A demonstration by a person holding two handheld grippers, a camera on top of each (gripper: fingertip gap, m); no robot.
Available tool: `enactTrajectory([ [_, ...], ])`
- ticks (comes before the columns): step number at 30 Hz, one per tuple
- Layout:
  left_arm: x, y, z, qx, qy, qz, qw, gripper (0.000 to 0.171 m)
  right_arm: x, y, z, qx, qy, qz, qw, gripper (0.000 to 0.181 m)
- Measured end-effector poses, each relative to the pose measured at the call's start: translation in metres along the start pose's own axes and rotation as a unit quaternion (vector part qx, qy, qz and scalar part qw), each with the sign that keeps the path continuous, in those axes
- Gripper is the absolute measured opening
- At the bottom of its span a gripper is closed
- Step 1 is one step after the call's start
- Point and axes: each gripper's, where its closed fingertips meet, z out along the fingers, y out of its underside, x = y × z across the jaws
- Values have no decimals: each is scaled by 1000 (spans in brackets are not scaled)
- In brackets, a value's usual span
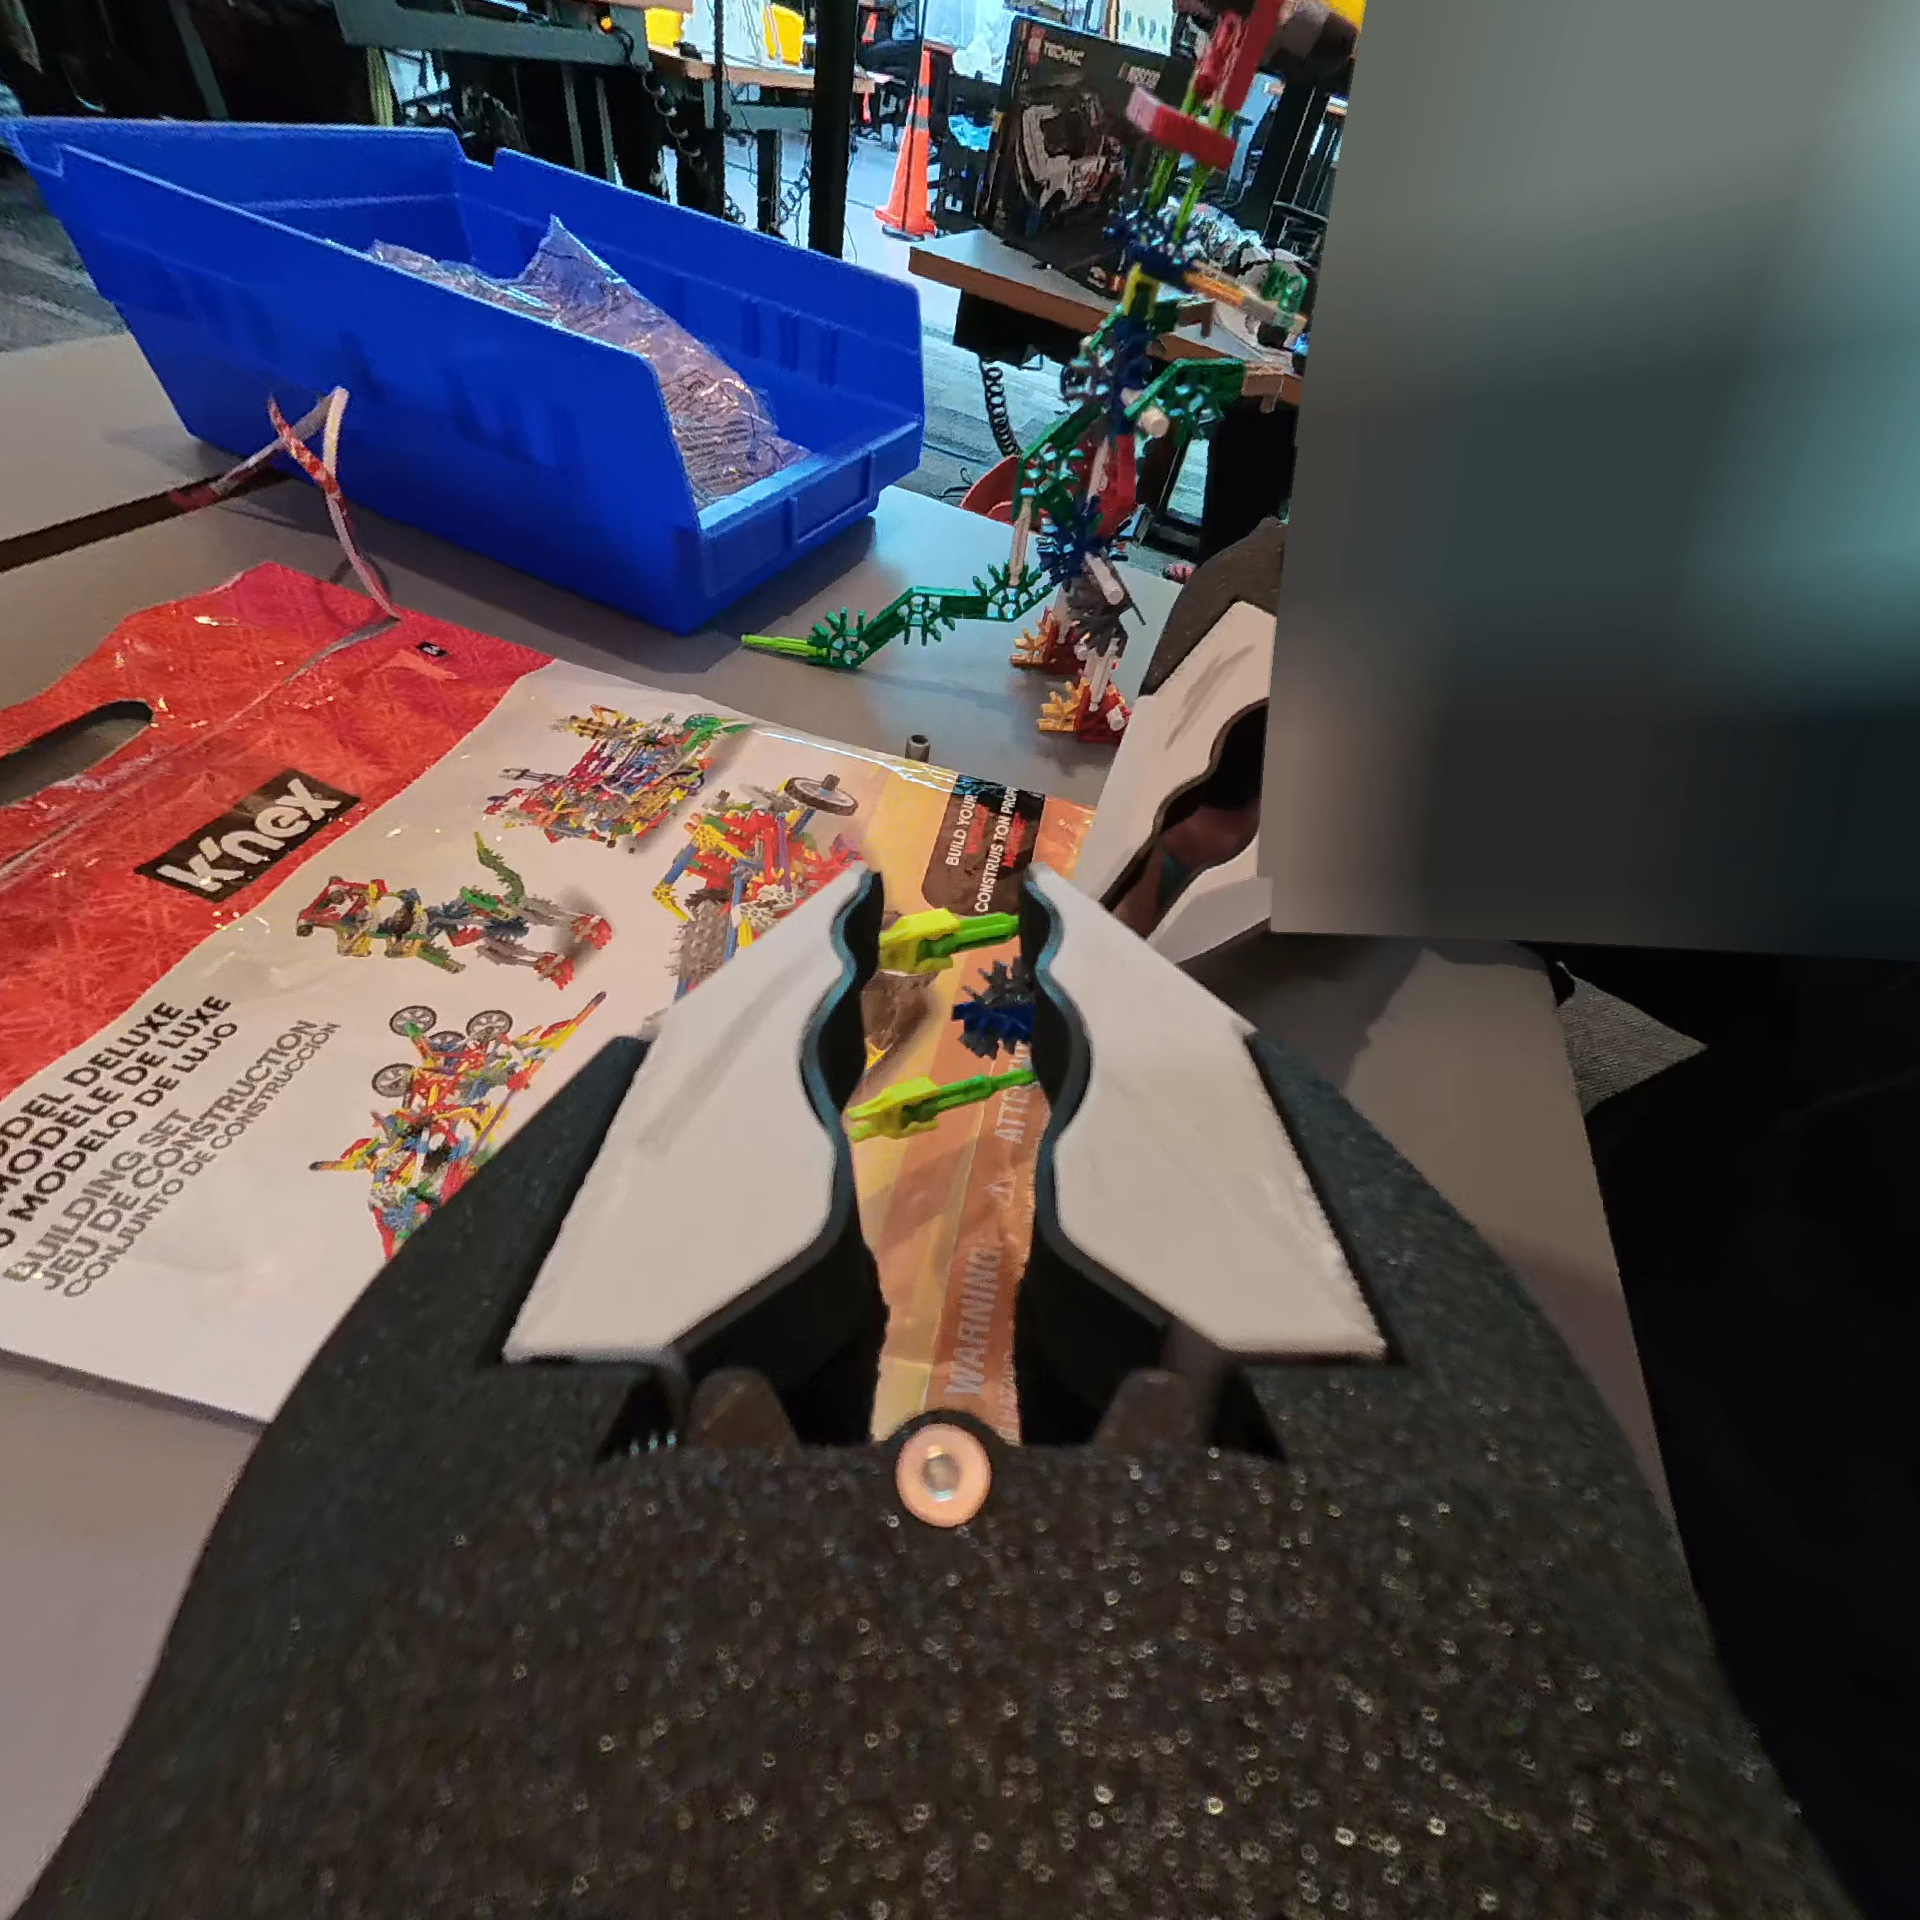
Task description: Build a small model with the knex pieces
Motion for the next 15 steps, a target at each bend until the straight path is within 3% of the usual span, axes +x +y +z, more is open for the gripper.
enactTrajectory([
  [6, -2, 0, 1, 4, -5, -6, 1000, 16, 3, -2, -2, 8, 0, 21, 1000, 6],
  [15, -8, -2, 2, 17, -8, -31, 999, 19, 11, -1, -4, 11, 9, 51, 999, 6],
])
